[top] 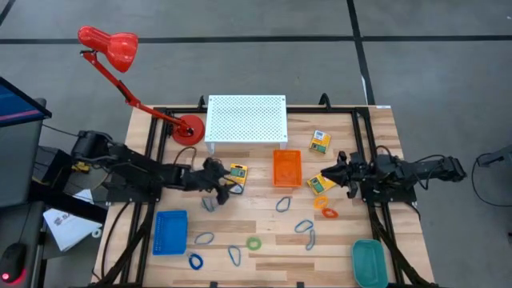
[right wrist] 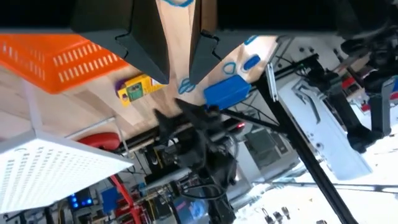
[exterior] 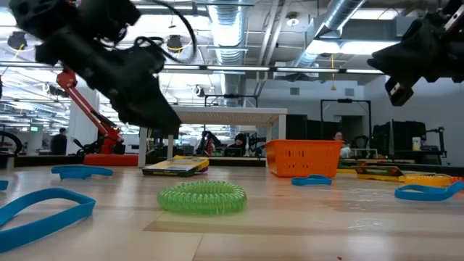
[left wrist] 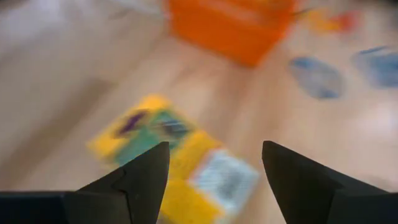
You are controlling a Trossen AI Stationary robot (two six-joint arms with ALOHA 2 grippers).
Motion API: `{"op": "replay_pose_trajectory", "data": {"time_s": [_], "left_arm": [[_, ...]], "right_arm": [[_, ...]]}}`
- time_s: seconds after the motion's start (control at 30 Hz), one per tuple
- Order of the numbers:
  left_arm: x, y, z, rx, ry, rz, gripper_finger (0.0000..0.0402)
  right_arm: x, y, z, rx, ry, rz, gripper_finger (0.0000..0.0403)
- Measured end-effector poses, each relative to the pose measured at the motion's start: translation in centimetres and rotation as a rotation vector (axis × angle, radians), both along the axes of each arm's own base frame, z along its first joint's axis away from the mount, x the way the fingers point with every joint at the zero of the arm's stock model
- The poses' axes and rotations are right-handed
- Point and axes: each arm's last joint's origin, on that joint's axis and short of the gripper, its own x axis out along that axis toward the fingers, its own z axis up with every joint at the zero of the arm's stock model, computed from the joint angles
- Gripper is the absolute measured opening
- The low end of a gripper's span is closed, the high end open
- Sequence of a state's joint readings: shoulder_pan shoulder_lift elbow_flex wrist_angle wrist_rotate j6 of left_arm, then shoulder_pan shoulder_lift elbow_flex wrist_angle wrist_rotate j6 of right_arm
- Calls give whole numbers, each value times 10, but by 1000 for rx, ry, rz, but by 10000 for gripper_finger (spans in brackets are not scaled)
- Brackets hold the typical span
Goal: Pick & Place Office Desk Supplies
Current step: Put the left yellow crayon box into the blue bin
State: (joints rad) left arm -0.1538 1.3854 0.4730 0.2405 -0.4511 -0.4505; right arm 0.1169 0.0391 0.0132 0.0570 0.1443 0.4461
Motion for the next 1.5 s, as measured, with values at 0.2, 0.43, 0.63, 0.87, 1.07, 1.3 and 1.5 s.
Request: {"op": "replay_pose_trajectory", "data": {"time_s": [0.2,0.43,0.63,0.87,1.07,1.3,1.5], "left_arm": [[14,16,21,-52,8,187,246],[11,44,15,-300,-7,403,233],[11,48,7,-336,15,470,209],[19,46,-16,-384,53,496,212],[28,49,-28,-371,22,507,222],[31,50,-26,-367,-15,506,214],[31,50,-26,-367,-15,505,184]], "right_arm": [[0,0,4,5,-43,0,61],[0,1,5,5,-57,21,61],[0,2,6,1,-63,68,61],[-1,6,9,-37,-96,109,61],[-2,8,11,-52,-111,133,61],[-2,9,10,-69,-109,134,61],[-2,9,10,-69,-107,135,61]]}}
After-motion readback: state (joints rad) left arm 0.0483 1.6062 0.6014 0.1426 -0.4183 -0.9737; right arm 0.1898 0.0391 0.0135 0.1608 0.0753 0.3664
